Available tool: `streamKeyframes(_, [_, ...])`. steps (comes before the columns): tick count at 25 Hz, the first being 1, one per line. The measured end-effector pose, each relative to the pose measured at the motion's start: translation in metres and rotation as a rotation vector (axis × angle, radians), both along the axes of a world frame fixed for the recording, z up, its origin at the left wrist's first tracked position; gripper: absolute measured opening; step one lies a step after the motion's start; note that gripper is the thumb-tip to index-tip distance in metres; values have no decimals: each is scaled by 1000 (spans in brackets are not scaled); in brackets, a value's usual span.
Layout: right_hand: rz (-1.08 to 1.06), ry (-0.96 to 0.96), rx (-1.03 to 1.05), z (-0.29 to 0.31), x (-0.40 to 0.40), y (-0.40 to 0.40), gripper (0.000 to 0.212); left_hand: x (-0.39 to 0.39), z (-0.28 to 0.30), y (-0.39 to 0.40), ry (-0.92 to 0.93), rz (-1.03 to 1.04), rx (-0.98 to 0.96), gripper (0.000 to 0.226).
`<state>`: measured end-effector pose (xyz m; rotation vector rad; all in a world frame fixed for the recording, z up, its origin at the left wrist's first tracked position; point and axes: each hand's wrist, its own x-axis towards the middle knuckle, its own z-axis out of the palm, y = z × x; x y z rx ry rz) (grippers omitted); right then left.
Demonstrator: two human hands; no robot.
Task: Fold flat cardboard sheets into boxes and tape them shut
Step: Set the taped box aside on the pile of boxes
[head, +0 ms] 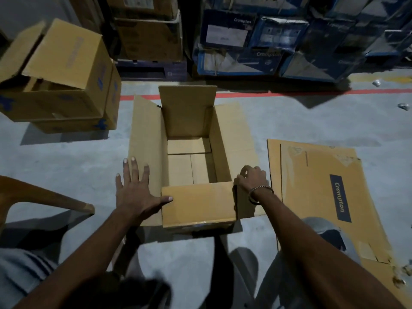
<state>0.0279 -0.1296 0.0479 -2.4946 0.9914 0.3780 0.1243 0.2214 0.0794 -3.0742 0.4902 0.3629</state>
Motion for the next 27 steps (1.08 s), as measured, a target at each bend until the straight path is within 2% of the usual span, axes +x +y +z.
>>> streamKeyframes(4, [198,-45,-214,-9,50,-7,41,4,-28,3,63,173,-102,164])
streamKeyframes(6, [231,-105,-209,-9,95,-13,43,10,-36,3,108,216,-95,169])
streamKeyframes(9, [126,-205,-27,4,166,-20,63,18,-45,5,191,249,-123,171])
streamKeyframes(12, [6,-295,285,30,230,-24,91,23,-51,10,226,272,-157,172])
streamKeyframes(14, [17,-365,348,44,264,-31,108,26,-55,9,219,277,-155,172])
streamKeyframes(15, [44,-401,335,47,276,-34,110,26,-55,9,206,276,-145,172])
streamKeyframes(16, [67,-433,306,46,281,-36,106,27,-54,8,199,274,-133,172])
streamKeyframes(18, [97,-518,221,32,279,-37,83,26,-52,5,187,267,-110,172])
streamKeyframes(20, [164,-528,49,6,267,-41,63,23,-46,1,123,259,-63,171])
streamKeyframes(22, [334,-310,-170,-24,249,-41,68,17,-36,-10,20,244,45,170])
streamKeyframes(24, [517,-59,-425,-46,232,-37,86,7,-25,-26,-68,217,141,166])
streamKeyframes(27, [592,38,-558,-49,219,-39,90,-5,-8,-50,-106,154,253,142])
